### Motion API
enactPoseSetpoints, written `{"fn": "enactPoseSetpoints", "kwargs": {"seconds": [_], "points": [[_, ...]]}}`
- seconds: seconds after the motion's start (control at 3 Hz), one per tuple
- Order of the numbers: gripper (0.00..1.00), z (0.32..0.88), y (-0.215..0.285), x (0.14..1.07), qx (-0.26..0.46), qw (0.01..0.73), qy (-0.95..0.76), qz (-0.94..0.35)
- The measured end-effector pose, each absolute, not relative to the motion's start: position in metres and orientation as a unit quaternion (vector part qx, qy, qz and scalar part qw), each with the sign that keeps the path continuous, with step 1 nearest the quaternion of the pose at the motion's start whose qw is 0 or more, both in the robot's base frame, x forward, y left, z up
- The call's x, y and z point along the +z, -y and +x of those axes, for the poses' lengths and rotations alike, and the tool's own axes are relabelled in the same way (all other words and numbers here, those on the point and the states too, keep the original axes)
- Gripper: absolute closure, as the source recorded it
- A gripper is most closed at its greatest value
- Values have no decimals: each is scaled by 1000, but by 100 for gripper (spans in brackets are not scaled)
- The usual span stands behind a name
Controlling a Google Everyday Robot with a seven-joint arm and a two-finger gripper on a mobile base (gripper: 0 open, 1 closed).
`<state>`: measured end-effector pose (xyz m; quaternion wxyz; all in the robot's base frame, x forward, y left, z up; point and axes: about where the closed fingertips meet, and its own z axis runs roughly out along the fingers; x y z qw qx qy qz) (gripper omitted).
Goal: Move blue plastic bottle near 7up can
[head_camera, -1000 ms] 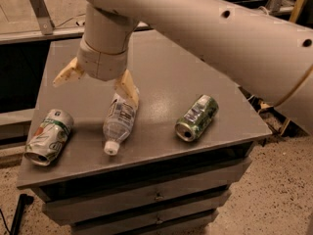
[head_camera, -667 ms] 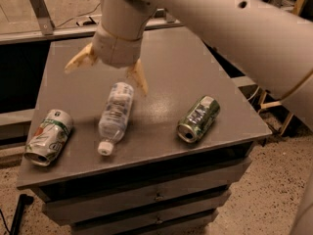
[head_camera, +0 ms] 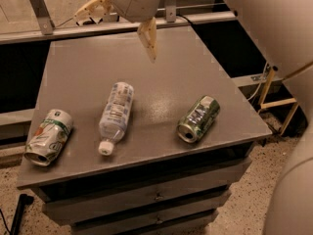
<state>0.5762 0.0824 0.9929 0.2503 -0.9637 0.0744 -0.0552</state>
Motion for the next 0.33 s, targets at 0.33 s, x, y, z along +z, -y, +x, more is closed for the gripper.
{"fn": "enactPoseSetpoints", "kwargs": {"seconds": [0.33], "points": [[0, 576, -82, 993, -55, 250, -74, -964]]}}
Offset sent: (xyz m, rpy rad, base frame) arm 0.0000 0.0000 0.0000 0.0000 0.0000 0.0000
